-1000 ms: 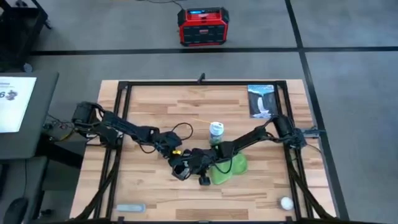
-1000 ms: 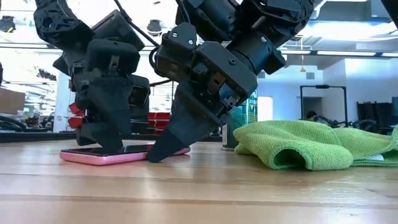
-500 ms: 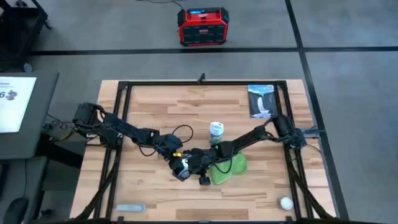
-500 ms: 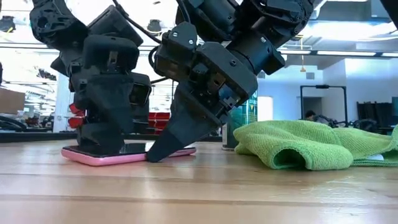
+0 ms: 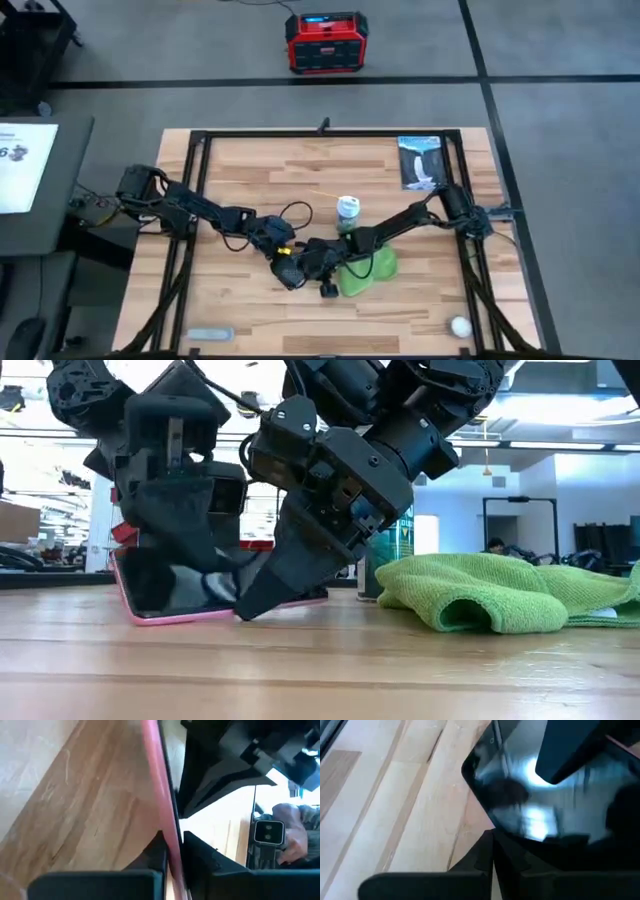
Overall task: Apply microfiber cloth
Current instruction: Spray the front of the pink phone using the white spray bottle
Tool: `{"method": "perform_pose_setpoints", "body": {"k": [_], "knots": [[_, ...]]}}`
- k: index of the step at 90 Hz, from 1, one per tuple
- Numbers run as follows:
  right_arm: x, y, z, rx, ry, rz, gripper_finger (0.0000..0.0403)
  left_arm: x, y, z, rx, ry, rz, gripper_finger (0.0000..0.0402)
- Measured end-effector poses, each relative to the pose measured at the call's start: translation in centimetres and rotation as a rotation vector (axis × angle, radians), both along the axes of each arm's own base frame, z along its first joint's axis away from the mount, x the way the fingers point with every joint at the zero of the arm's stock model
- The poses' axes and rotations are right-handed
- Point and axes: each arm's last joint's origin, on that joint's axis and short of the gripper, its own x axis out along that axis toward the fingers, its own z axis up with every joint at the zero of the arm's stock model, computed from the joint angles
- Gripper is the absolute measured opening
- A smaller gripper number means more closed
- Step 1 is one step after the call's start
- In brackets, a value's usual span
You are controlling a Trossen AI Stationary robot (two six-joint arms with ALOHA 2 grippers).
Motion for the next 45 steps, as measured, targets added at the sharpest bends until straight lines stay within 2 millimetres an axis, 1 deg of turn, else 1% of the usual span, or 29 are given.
{"method": "perform_pose_setpoints", "body": {"k": [25, 30, 45], "knots": [[-0.2, 0.0, 0.2, -0.033, 0.012, 0.0, 0.0, 0.0, 0.1, 0.0, 0.089, -0.039, -0.023, 0.0018], [-0.3, 0.2, 0.2, -0.047, 0.018, 0.004, 0.0, 0.0, 0.1, 0.0, 0.114, -0.048, -0.026, 0.0018], [-1.1, 0.7, 2.0, -0.125, 0.015, 0.006, 0.0, 0.3, 0.2, 0.2, 0.179, -0.116, -0.032, 0.0017]]}}
